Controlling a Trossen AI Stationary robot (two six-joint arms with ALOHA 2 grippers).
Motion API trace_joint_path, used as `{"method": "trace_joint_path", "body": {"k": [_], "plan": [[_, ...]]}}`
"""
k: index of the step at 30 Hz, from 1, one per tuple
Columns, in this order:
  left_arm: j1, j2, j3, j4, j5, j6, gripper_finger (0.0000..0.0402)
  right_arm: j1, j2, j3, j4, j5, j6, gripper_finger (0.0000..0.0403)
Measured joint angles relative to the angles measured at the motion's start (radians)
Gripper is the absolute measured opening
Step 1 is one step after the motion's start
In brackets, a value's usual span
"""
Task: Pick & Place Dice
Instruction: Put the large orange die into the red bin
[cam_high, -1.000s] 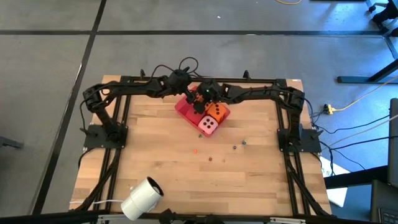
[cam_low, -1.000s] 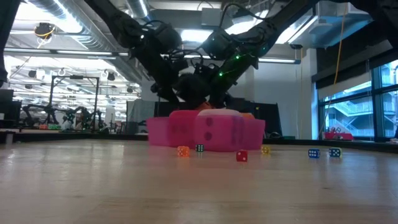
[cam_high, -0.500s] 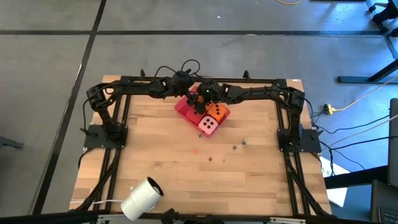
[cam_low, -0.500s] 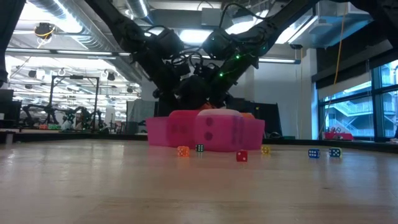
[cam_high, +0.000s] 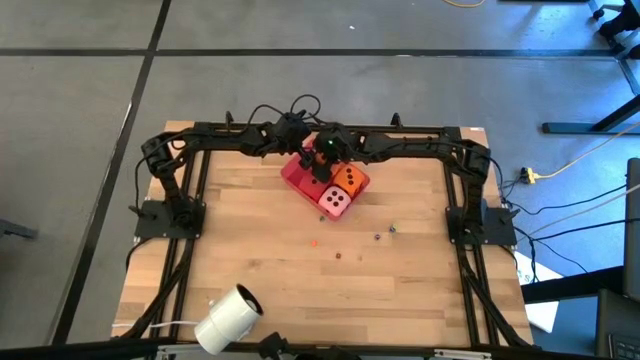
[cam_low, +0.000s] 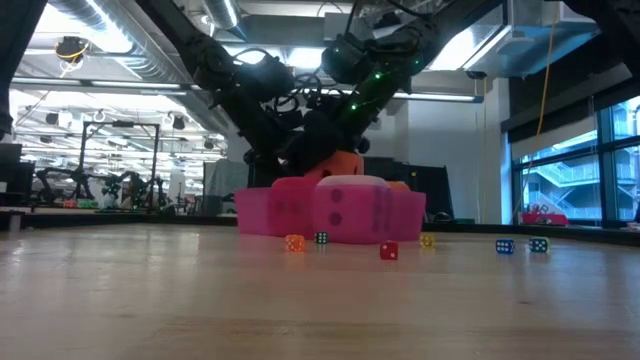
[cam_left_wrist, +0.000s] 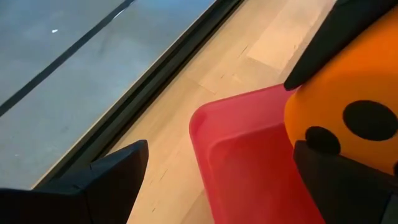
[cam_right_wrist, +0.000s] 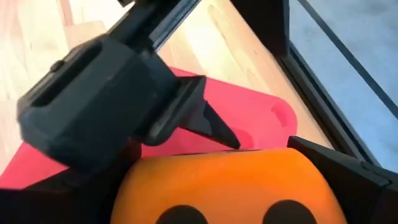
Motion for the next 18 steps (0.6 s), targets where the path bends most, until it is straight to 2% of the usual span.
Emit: {"method": "trace_joint_path", "body": {"k": [4, 12, 18], "plan": [[0.000, -0.021, -0.002, -0.004, 0.001, 0.000, 0.0400, 0.001, 0.000, 0.000, -0.017, -0.003, 0.027, 0.0398], [-0.016, -0.165, -0.002, -0.037, 0.005, 0.011, 0.0400, 0.000, 0.000, 0.000, -0.024, 0.042, 0.081, 0.0398], [-0.101, -0.233, -0.002, -0.093, 0.004, 0.035, 0.0400, -0.003, 0.000, 0.000, -0.019, 0.046, 0.195, 0.0398]]}}
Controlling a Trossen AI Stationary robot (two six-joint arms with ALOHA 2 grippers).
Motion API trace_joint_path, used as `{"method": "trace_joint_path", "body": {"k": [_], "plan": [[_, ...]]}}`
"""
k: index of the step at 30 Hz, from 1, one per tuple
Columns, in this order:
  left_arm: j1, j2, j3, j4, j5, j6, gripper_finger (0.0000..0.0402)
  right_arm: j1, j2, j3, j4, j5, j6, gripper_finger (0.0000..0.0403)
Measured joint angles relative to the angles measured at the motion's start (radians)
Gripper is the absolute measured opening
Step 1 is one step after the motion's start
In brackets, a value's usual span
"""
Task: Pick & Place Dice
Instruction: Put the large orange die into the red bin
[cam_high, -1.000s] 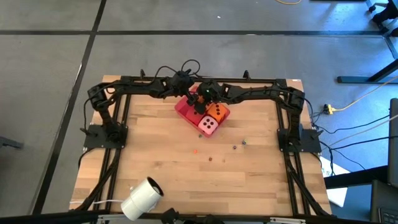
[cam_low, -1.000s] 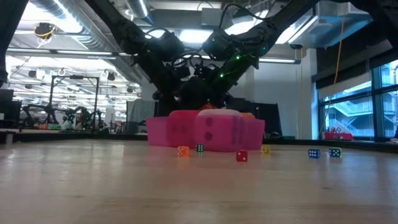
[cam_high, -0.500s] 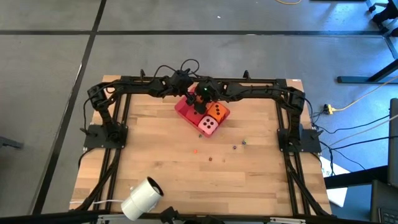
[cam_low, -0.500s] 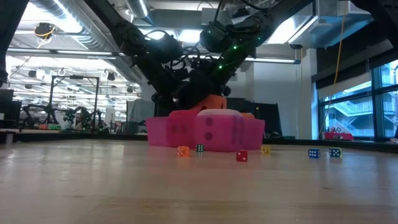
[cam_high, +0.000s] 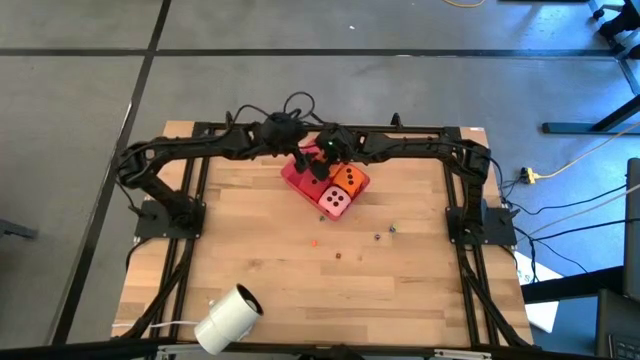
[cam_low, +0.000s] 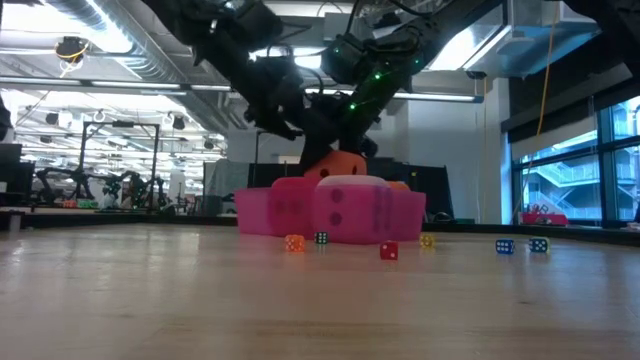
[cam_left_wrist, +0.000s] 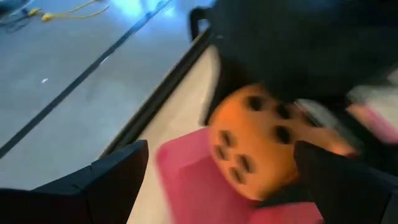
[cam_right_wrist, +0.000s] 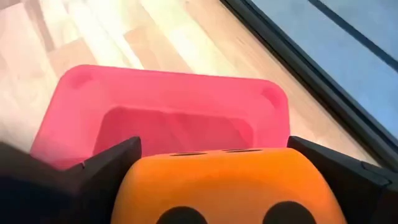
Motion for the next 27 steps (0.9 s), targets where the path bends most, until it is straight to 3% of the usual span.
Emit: {"method": "trace_joint_path", "body": {"k": [4, 7, 15, 21, 27], "plan": [[-0.086, -0.002, 0.000, 0.012, -0.104, 0.009, 0.0400, 0.000, 0.000, 0.000, -0.009, 0.065, 0.059, 0.0398], [-0.150, -0.002, 0.000, 0.009, -0.286, 0.013, 0.0400, -0.002, 0.000, 0.000, -0.006, 0.130, 0.137, 0.0398], [-0.298, -0.028, 0.000, 0.004, -0.656, 0.001, 0.0400, -0.002, 0.000, 0.000, -0.009, 0.072, 0.121, 0.0398], [-0.361, -0.049, 0.000, 0.021, -0.684, -0.020, 0.0400, -0.009, 0.000, 0.000, 0.024, 0.136, 0.183, 0.0398], [-0.372, -0.051, 0.000, 0.024, -0.712, -0.012, 0.0400, -0.017, 0.000, 0.000, 0.027, 0.055, 0.239, 0.0398]]}}
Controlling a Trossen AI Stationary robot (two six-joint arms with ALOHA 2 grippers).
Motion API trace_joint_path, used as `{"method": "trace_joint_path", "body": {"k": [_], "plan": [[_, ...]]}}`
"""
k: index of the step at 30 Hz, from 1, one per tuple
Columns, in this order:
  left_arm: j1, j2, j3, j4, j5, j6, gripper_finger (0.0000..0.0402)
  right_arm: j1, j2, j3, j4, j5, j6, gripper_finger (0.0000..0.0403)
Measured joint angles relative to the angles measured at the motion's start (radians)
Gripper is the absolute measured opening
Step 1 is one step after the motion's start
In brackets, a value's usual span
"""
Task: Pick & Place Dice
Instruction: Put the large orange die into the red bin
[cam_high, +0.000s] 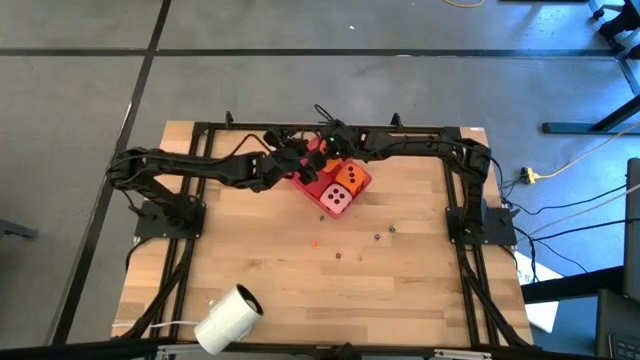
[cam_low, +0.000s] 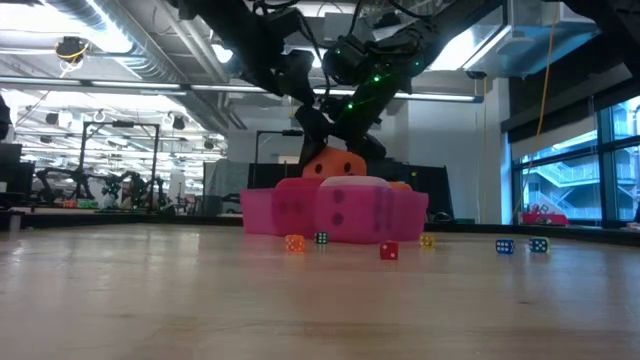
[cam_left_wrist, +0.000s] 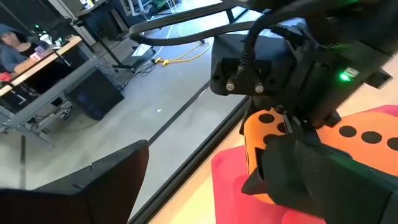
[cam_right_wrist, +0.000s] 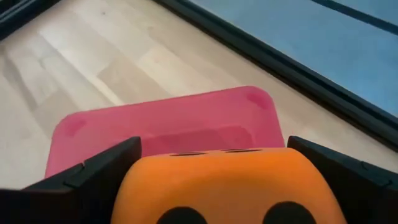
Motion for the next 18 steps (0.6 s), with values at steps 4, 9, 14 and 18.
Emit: {"method": "trace_joint_path", "body": {"k": [4, 9, 14, 18], "plan": [[-0.007, -0.014, 0.000, -0.008, -0.013, 0.020, 0.0400, 0.001, 0.000, 0.000, -0.001, -0.049, -0.082, 0.0398], [-0.053, -0.113, 0.000, 0.018, -0.018, 0.061, 0.0400, -0.005, 0.000, 0.000, 0.001, -0.027, -0.010, 0.0398], [-0.100, -0.204, 0.001, -0.045, -0.021, 0.093, 0.0400, -0.013, 0.000, 0.000, 0.006, -0.056, 0.020, 0.0398], [-0.107, -0.210, -0.033, -0.093, -0.019, 0.020, 0.0400, -0.011, 0.000, 0.000, 0.008, -0.102, 0.008, 0.0398]]}}
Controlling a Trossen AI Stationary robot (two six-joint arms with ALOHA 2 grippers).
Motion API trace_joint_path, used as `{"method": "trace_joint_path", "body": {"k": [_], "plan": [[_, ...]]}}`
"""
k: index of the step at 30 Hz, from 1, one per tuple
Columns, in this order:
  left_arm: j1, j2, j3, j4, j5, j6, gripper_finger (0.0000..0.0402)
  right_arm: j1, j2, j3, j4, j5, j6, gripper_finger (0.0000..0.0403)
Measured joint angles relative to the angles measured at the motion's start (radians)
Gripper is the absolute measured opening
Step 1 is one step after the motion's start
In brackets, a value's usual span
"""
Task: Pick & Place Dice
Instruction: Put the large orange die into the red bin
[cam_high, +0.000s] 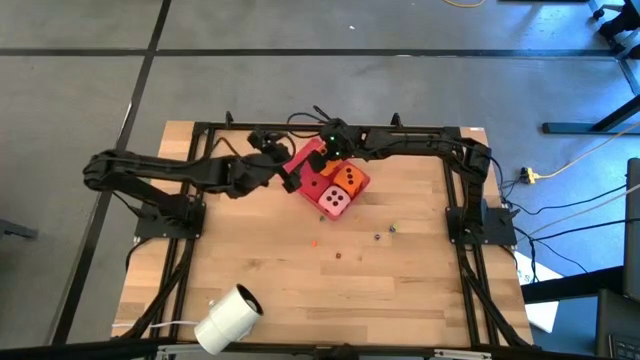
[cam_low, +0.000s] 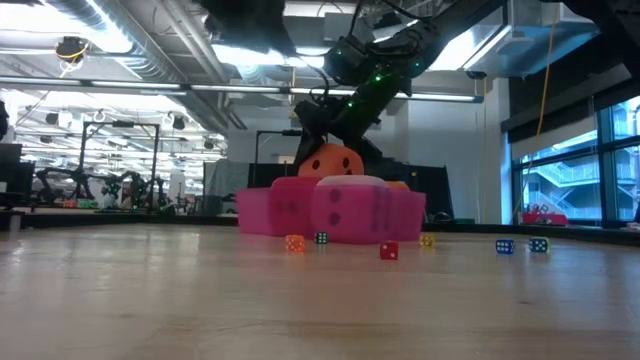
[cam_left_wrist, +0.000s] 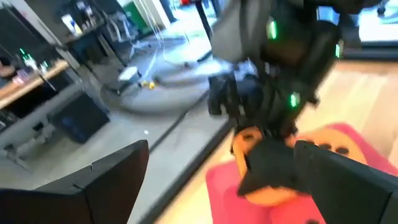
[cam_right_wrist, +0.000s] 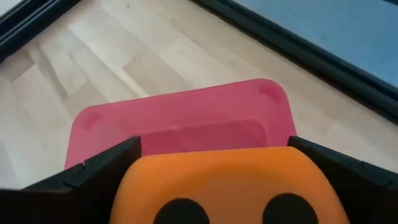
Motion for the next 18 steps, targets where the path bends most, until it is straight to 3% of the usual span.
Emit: {"method": "trace_joint_path", "body": {"k": [5, 11, 14, 18], "plan": [[-0.020, 0.024, -0.168, 0.183, 0.007, -0.075, 0.0400, -0.001, 0.000, 0.000, -0.001, -0.002, 0.112, 0.0398], [-0.102, 0.024, -0.357, 0.577, 0.074, 0.039, 0.0400, -0.017, 0.000, 0.000, 0.002, -0.001, 0.153, 0.0398], [-0.110, 0.060, -0.408, 0.693, 0.116, 0.111, 0.0400, -0.019, 0.000, 0.000, 0.004, -0.001, 0.184, 0.0398], [-0.093, 0.170, -0.439, 0.817, 0.101, 0.054, 0.0400, -0.019, 0.000, 0.000, 0.007, -0.001, 0.184, 0.0398]]}}
